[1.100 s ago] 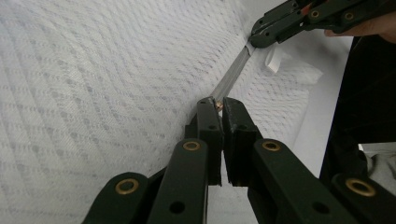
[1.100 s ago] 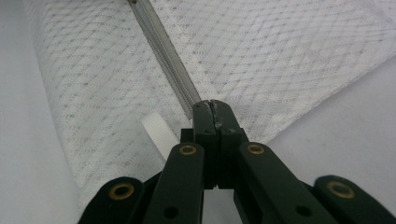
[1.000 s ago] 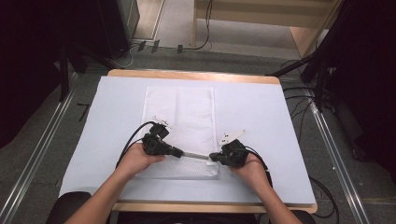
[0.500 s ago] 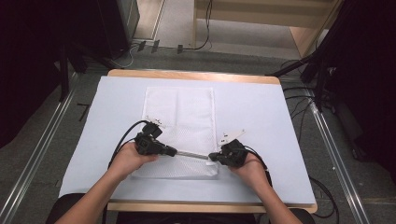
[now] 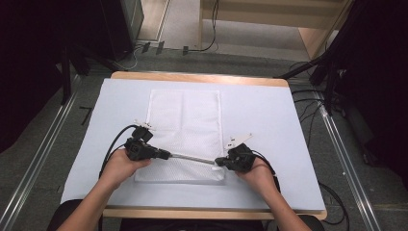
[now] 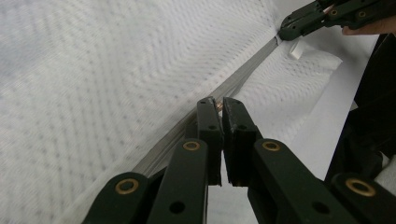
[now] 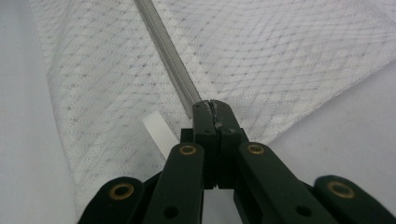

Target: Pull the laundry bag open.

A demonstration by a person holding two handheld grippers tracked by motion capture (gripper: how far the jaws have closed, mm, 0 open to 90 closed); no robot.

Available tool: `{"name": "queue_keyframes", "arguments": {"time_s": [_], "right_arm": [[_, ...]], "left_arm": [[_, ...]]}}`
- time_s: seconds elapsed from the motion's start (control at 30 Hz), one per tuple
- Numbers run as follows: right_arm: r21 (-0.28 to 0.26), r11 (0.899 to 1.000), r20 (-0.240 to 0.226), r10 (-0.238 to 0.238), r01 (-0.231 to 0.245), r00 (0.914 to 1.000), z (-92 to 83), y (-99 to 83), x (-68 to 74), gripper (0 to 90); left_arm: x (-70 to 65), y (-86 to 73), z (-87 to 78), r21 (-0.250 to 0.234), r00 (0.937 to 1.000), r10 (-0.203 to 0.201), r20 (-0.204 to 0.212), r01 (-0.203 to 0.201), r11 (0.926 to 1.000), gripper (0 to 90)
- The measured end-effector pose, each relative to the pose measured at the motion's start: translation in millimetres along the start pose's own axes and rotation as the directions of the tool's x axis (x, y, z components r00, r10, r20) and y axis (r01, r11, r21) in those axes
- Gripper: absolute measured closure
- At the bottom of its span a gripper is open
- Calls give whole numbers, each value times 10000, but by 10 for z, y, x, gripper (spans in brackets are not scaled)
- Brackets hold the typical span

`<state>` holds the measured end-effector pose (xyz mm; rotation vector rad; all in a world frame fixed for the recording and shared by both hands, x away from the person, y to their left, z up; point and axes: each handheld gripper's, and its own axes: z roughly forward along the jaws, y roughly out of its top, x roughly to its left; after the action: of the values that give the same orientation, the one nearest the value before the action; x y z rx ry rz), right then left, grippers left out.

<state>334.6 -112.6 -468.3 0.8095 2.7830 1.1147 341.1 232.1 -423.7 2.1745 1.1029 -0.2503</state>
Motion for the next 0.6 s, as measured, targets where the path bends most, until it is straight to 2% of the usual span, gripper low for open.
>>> {"name": "queue_keyframes", "arguments": {"time_s": [0.27, 0.43, 0.6], "right_arm": [[-25, 10000, -18, 1, -2, 10000, 1, -2, -5, 900], [-46, 10000, -39, 55, -55, 10000, 0, -5, -6, 900], [-43, 10000, -68, 79, -79, 9999, -1, -6, -8, 900]], "left_arm": [[72, -85, -134, -196, 9996, -254, -114, 252, 9995, 879], [82, -102, -151, -134, 9990, -246, -364, 242, 9996, 879], [76, -108, -157, -62, 9992, -114, -389, 111, 9999, 879]]}}
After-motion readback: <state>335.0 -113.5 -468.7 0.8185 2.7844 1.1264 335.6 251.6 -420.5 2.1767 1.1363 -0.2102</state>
